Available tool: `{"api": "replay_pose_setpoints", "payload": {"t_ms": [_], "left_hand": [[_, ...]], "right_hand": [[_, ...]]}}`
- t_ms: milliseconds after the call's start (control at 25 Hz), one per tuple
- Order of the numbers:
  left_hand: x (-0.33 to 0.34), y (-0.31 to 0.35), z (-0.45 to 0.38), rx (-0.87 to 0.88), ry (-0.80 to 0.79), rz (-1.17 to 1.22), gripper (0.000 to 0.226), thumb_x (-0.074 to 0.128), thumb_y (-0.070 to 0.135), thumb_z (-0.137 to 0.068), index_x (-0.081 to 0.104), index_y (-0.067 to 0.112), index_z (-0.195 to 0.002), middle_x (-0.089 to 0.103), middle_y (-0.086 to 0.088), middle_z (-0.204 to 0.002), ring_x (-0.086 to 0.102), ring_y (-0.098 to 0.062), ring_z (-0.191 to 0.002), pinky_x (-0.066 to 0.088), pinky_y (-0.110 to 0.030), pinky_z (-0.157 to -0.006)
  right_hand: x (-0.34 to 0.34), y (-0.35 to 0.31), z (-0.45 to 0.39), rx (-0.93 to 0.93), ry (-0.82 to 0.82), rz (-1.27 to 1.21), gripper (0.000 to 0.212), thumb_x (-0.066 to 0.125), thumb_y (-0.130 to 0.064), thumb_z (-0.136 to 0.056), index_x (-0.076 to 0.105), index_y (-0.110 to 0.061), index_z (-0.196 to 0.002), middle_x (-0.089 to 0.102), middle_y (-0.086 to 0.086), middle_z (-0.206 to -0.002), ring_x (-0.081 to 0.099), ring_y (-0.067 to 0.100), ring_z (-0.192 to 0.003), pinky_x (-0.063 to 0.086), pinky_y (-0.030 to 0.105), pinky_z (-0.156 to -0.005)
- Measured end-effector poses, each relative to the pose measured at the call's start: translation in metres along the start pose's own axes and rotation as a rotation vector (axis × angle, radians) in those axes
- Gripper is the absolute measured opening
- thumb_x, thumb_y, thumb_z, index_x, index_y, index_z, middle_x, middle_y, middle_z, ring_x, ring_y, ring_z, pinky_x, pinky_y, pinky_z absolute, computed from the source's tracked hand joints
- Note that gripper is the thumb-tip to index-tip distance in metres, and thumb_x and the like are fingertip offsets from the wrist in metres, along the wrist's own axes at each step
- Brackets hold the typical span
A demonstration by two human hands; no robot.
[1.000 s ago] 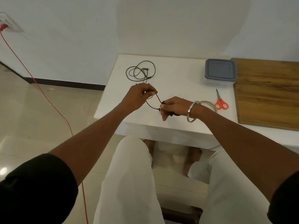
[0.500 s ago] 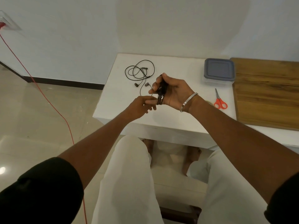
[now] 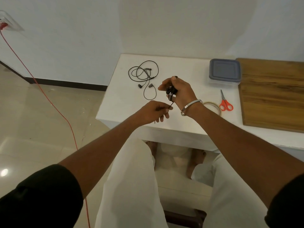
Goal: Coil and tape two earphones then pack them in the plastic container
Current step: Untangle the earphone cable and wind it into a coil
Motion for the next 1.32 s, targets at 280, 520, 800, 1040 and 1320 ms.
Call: {"api": "replay_pose_setpoints", "payload": {"t_ms": [280,520,800,1040,1320], "left_hand": [[-0.01,0.008,0.005,-0.031,0.226,0.159,0.015,0.066,0.015,-0.088,0.065,0.008,-0.102,0.075,-0.004,-0.078,0.064,-0.014,-0.056,0.053,-0.025,-0.058],[-0.013,0.006,0.008,-0.042,0.365,0.105,0.011,0.068,0.014,-0.084,0.071,0.008,-0.094,0.074,-0.006,-0.078,0.069,-0.008,-0.061,0.054,-0.017,-0.066],[-0.002,-0.009,0.014,-0.165,0.554,0.321,0.023,0.071,0.019,-0.082,0.05,0.02,-0.091,0.071,-0.011,-0.09,0.071,-0.022,-0.073,0.057,-0.04,-0.084],[0.002,-0.016,0.015,-0.227,0.58,0.584,0.036,0.07,0.01,-0.084,0.049,0.009,-0.113,0.069,-0.018,-0.096,0.067,-0.016,-0.069,0.058,-0.029,-0.075],[0.008,-0.022,0.016,-0.32,0.558,0.872,0.022,0.067,0.013,-0.09,0.061,0.007,-0.111,0.07,-0.013,-0.091,0.07,-0.019,-0.079,0.059,-0.026,-0.073]], "right_hand": [[-0.005,0.013,0.002,-0.002,0.021,0.366,0.037,0.038,-0.024,-0.101,0.069,-0.004,-0.099,0.072,0.005,-0.101,0.066,0.017,-0.101,0.048,0.03,-0.088],[-0.007,0.023,0.004,0.027,-0.039,0.823,0.033,0.043,-0.028,-0.098,0.061,-0.007,-0.081,0.061,-0.004,-0.072,0.055,0.013,-0.067,0.043,0.028,-0.069],[-0.001,0.033,0.007,-0.043,-0.221,1.058,0.031,0.04,-0.023,-0.1,0.061,-0.003,-0.09,0.067,0.009,-0.086,0.065,0.022,-0.077,0.051,0.031,-0.078],[0.003,0.039,0.012,-0.061,-0.31,1.146,0.033,0.036,-0.022,-0.102,0.059,0.001,-0.1,0.064,0.013,-0.091,0.055,0.017,-0.072,0.051,0.03,-0.069],[0.01,0.049,0.017,-0.104,-0.398,1.26,0.019,0.037,-0.015,-0.1,0.053,-0.007,-0.1,0.058,0.005,-0.084,0.055,0.018,-0.075,0.05,0.037,-0.078]]}}
Point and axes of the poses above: each hand's wrist, its own z-axis away from the middle knuckle, its own x-axis out of the palm, y = z × x, the point moved 3 cm from there along -z, towards the middle knuckle
